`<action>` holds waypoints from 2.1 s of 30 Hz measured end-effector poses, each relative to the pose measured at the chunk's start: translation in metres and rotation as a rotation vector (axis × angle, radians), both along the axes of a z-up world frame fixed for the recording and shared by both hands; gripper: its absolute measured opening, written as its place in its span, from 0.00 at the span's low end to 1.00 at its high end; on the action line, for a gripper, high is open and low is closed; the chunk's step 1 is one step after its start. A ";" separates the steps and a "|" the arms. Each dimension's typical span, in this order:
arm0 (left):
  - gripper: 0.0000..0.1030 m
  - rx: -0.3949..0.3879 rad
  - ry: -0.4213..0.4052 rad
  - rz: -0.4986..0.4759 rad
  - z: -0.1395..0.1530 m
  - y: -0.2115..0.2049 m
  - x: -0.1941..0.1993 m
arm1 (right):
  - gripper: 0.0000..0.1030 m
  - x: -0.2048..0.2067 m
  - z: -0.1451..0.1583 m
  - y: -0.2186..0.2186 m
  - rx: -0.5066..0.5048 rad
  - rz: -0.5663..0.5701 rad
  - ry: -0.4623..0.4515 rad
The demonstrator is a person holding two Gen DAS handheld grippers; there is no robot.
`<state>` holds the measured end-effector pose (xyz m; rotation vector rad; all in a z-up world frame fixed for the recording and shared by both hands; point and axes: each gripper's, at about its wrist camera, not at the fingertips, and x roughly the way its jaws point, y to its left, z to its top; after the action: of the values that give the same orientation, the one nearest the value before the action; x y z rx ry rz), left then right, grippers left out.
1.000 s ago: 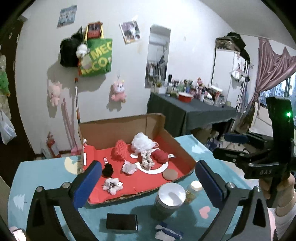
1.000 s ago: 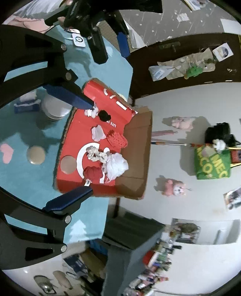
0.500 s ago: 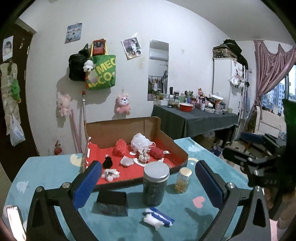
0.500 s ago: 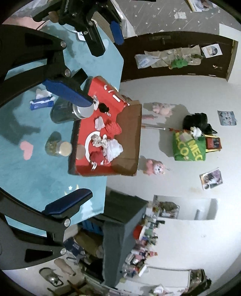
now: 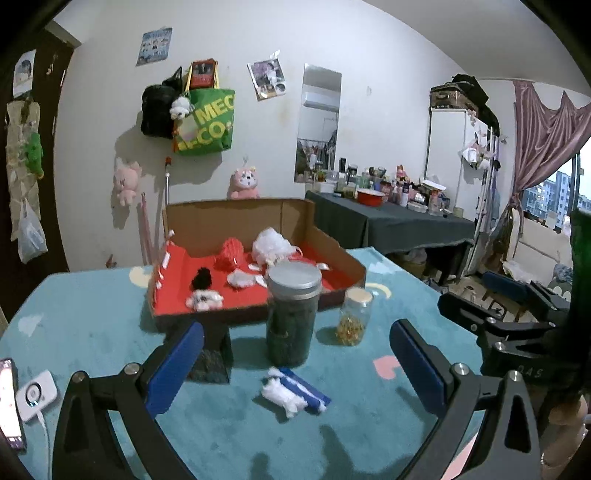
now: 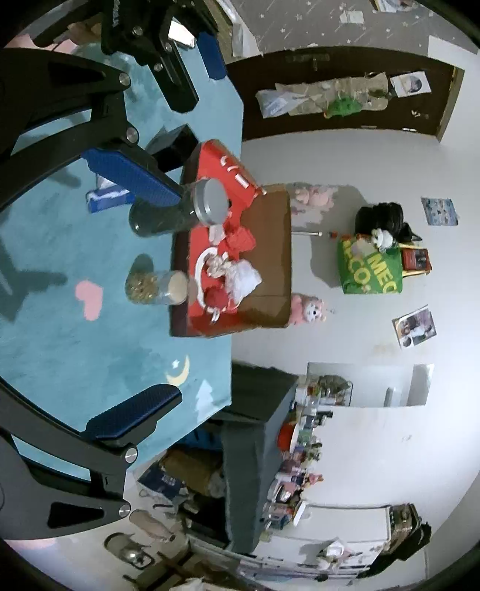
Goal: Organize soft objects
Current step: 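Withdraw both open tools from the box back toward the table, then grasp the white fluffy plush with the left tool while the right tool grasps the blue-and-white packet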
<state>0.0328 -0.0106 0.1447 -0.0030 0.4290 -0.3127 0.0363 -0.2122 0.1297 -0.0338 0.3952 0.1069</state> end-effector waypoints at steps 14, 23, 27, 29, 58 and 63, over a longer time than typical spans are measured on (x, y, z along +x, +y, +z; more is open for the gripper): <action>1.00 0.017 0.075 0.023 -0.041 -0.003 0.002 | 0.96 0.005 -0.053 0.000 0.032 0.004 0.097; 1.00 0.014 0.147 0.043 -0.070 0.001 0.007 | 0.96 0.008 -0.081 0.003 0.043 0.018 0.159; 1.00 0.011 0.178 0.049 -0.082 0.003 0.008 | 0.96 0.010 -0.094 0.004 0.046 0.015 0.184; 1.00 0.018 0.188 0.052 -0.086 0.003 0.009 | 0.96 0.010 -0.098 0.005 0.042 0.010 0.192; 0.98 0.161 0.376 0.166 -0.107 0.041 0.066 | 0.96 0.050 -0.105 -0.013 0.090 0.025 0.292; 0.96 0.150 0.387 0.154 -0.097 0.065 0.060 | 0.96 0.060 -0.103 -0.004 0.110 0.088 0.312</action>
<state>0.0927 0.0541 0.0481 0.0503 0.8312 -0.1262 0.0963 -0.2163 0.0265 0.0748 0.6993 0.2223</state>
